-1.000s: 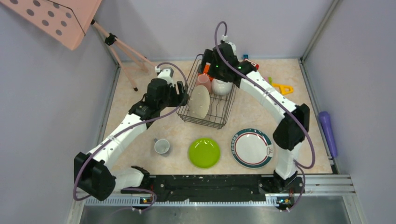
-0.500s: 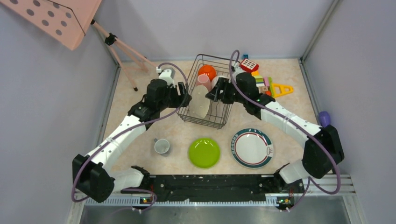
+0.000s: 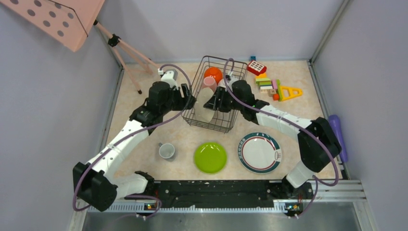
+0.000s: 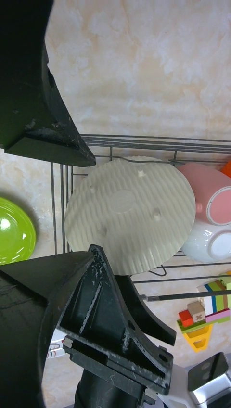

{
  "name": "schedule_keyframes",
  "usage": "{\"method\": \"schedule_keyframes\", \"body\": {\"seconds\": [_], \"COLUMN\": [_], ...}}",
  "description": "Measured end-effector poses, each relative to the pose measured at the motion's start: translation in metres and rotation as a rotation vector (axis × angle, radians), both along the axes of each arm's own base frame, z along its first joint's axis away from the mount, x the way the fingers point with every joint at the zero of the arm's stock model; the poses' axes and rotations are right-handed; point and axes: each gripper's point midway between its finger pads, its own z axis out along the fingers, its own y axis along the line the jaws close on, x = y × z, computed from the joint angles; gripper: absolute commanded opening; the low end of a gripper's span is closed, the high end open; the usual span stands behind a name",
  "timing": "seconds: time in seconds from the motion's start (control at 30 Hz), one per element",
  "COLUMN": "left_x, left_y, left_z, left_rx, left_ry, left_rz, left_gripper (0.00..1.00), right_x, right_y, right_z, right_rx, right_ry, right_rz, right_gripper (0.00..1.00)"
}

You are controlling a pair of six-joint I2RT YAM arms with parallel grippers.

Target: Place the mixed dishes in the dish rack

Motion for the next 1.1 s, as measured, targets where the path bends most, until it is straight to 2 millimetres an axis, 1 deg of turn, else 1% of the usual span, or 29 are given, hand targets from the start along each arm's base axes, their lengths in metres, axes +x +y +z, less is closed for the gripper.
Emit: {"method": "schedule_keyframes", "body": {"seconds": [0.03,0.1,0.2,0.3,0.33,0.43,0.47,0.57,0.63,0.7,0.73,0.8,0.9,1.0,1.1], "left_x": [0.000,0.001,0.002,0.002,0.002,0.001,0.001,0.002,0.002,0.002,0.002,0.001,0.001,0.001,-0.002], "left_y": [0.001,0.002,0.005,0.008,0.008,0.008,0.008,0.007,0.006,0.006,0.006,0.007,0.009,0.013,0.012], "left_z": [0.000,0.000,-0.001,-0.003,-0.004,-0.004,-0.003,-0.002,-0.002,-0.002,-0.002,-0.004,-0.006,-0.009,-0.012], "left_rx": [0.000,0.000,0.003,0.005,0.005,0.004,0.003,-0.001,-0.001,-0.001,0.001,0.008,0.021,0.041,0.065], "left_ry": [0.000,0.000,0.004,0.015,0.018,0.023,0.024,0.023,0.025,0.026,0.025,0.029,0.032,0.014,0.004], "left_rz": [0.002,0.007,0.017,0.024,0.025,0.025,0.024,0.022,0.020,0.017,0.016,0.013,0.025,0.046,0.041], "left_gripper": [0.70,0.70,0.70,0.70,0.70,0.70,0.70,0.70,0.70,0.69,0.69,0.71,0.72,0.72,0.72], "right_x": [-0.001,0.000,0.006,0.018,0.023,0.038,0.043,0.049,0.049,0.048,0.048,0.049,0.052,0.059,0.059], "right_y": [0.002,0.003,0.004,0.008,0.010,0.019,0.023,0.031,0.035,0.039,0.040,0.042,0.046,0.057,0.067], "right_z": [-0.001,0.000,0.006,0.018,0.023,0.035,0.037,0.037,0.032,0.025,0.022,0.017,0.017,0.024,0.032], "right_rx": [0.005,0.013,0.028,0.047,0.056,0.085,0.091,0.095,0.092,0.085,0.082,0.081,0.092,0.108,0.134], "right_ry": [0.005,0.006,0.012,0.023,0.020,0.027,0.030,0.042,0.055,0.075,0.083,0.099,0.110,0.104,0.105], "right_rz": [0.001,-0.004,-0.034,-0.085,-0.101,-0.148,-0.163,-0.188,-0.194,-0.198,-0.199,-0.203,-0.206,-0.201,-0.193], "right_gripper": [0.35,0.31,0.30,0.29,0.34,0.53,0.54,0.49,0.45,0.46,0.50,0.68,0.70,0.71,0.71]}}
